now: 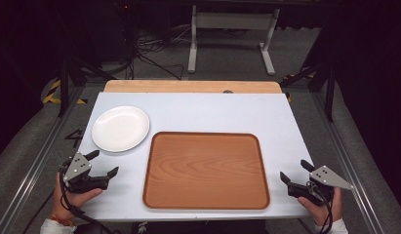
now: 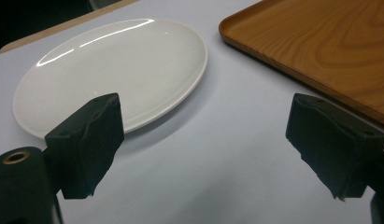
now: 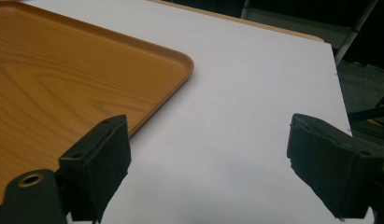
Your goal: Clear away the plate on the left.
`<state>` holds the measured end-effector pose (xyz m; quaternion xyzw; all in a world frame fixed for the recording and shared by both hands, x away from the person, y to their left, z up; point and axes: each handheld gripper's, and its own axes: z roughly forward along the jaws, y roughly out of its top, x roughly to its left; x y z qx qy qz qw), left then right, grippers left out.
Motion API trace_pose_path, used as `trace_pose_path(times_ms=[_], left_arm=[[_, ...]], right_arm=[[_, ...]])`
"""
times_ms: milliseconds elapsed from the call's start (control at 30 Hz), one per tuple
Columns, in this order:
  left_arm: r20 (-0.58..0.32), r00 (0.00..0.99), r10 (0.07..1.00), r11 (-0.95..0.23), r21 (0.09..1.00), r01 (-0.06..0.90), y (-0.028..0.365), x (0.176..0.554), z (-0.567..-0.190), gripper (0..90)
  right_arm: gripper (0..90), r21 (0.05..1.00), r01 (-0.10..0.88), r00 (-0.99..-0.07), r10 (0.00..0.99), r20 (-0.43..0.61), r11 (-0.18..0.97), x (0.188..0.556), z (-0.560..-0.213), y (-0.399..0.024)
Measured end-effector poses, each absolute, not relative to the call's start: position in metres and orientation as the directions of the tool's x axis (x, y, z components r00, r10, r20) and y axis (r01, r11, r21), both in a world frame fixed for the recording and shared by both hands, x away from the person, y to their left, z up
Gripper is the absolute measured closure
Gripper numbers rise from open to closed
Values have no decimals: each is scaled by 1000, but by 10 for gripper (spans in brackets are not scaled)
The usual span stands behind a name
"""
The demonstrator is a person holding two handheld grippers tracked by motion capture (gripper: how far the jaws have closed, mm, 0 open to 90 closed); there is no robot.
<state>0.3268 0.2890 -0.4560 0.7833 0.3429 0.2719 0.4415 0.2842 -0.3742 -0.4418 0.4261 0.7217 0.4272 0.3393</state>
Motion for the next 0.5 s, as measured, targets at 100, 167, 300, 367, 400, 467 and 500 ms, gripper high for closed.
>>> trace_pose_path(times_ms=[100, 167, 300, 367, 400, 467, 500], left_arm=[[131, 618, 775, -377, 881, 286, 287, 325, -454, 114], [146, 620, 771, -390, 877, 280, 285, 325, -452, 114], [167, 619, 767, -412, 868, 276, 285, 325, -453, 112], [164, 619, 768, -414, 865, 283, 285, 325, -453, 110], [170, 615, 770, -418, 863, 284, 284, 325, -454, 110], [172, 617, 768, -425, 857, 291, 284, 327, -454, 107], [172, 617, 768, -428, 855, 294, 284, 327, -455, 101]], right_arm=[[137, 908, 321, -408, 905, -125, 270, 285, -442, -374], [133, 908, 318, -406, 905, -128, 271, 284, -441, -373], [125, 910, 313, -408, 904, -129, 271, 287, -440, -372], [122, 907, 318, -408, 903, -132, 276, 286, -440, -371], [121, 906, 317, -410, 902, -137, 281, 285, -440, -370], [116, 907, 314, -411, 902, -136, 280, 284, -439, -370], [112, 909, 310, -410, 902, -136, 278, 284, -439, -370]])
